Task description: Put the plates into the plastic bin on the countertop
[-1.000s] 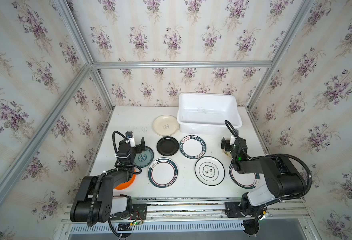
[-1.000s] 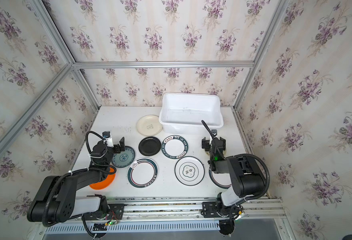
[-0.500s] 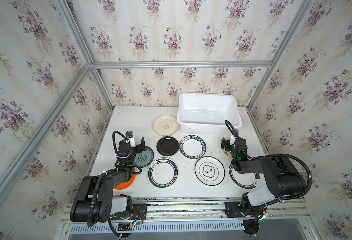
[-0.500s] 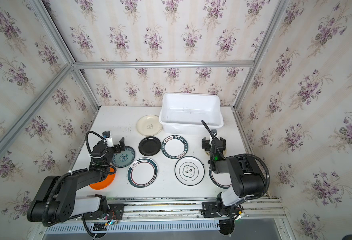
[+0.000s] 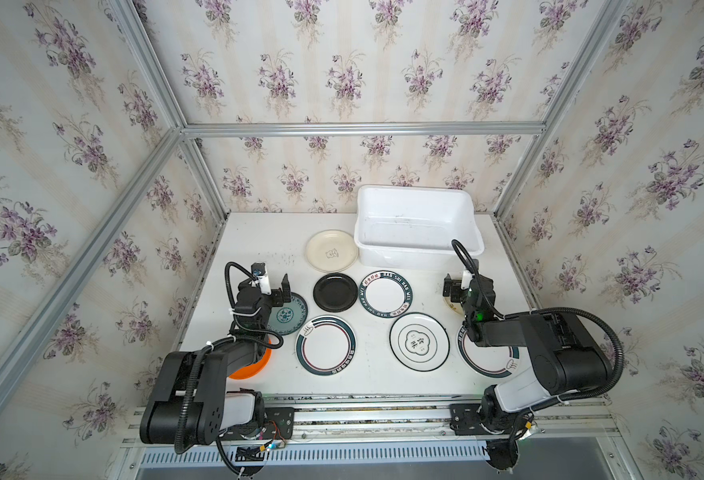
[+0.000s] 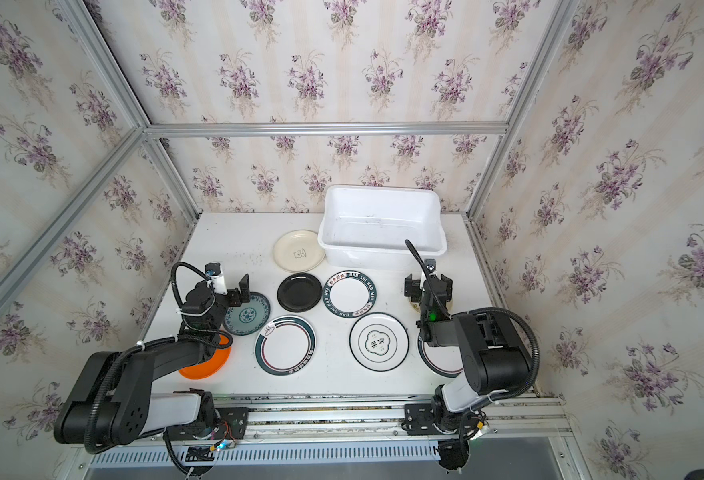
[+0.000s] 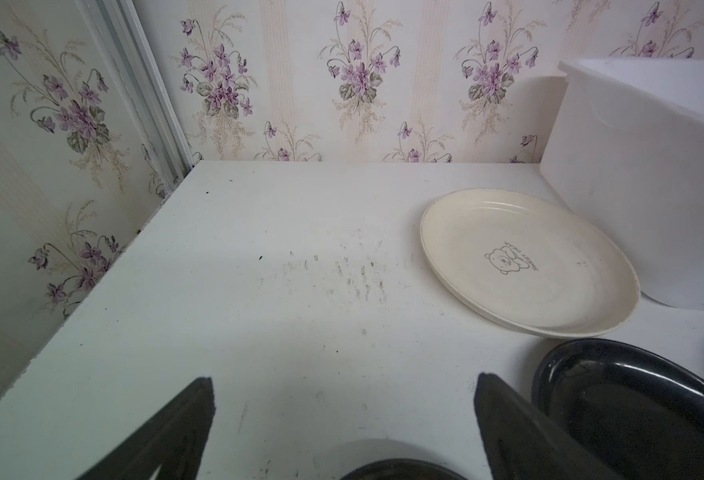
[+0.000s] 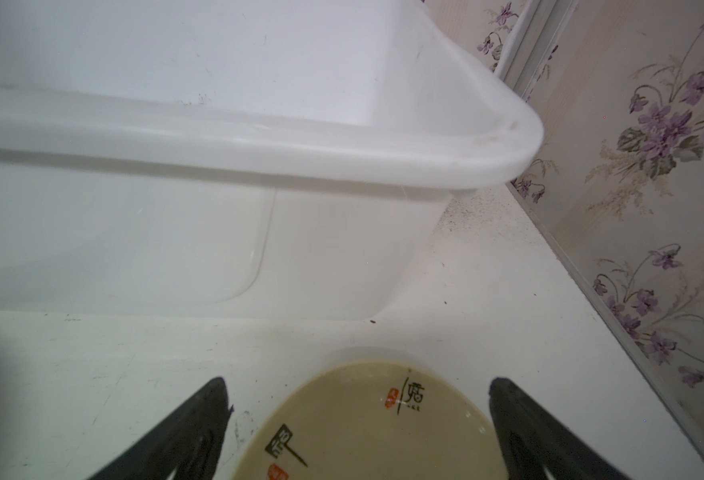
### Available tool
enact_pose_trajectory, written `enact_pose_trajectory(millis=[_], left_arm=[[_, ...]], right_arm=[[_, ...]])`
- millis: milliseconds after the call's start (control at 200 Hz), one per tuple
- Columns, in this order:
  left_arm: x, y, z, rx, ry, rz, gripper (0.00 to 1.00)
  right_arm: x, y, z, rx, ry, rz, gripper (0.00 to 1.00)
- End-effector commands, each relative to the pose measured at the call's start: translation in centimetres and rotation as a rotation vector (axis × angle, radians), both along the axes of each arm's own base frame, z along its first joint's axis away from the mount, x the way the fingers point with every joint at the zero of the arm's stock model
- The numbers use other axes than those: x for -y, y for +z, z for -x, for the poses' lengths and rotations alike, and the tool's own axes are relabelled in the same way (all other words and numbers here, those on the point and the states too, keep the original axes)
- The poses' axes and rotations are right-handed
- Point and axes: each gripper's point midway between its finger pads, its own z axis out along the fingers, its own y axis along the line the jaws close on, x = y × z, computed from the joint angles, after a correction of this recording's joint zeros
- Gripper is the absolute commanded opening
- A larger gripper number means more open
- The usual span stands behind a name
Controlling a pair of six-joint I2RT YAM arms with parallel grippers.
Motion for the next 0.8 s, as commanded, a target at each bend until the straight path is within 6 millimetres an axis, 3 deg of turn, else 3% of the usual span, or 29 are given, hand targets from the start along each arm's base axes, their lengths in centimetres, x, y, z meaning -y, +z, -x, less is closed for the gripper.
enact_pose_trajectory(millis=[0, 150, 275, 430, 665, 795], left_arm=[[0.1, 1.2, -0.4, 0.045, -0.006, -0.003, 1.0], [0.1, 1.3, -0.3, 0.05, -0.003, -0.01, 1.0], [0.7, 2.2, 0.0, 0.057, -0.021, -0.032, 1.0], [-1.0, 2.9, -0.3, -0.045, 0.103, 0.03, 1.0], [-1.2, 3.8, -0.2, -0.073, 0.154, 0.05, 1.0], [-1.4, 5.1, 0.7, -0.023, 0.187, 0.081, 1.0]], right_arm=[[0.1, 0.9, -0.5, 0.035, -0.007, -0.005, 1.0], [0.2, 1.1, -0.4, 0.043, -0.012, 0.002, 1.0], [-0.7, 2.3, 0.0, 0.059, 0.022, 0.027, 1.0], [-0.4, 3.4, 1.1, 0.113, -0.01, 0.036, 1.0], [0.5, 7.2, 3.1, 0.169, -0.074, 0.005, 1.0], [-0.5, 9.7, 3.9, 0.177, -0.032, -0.097, 1.0]])
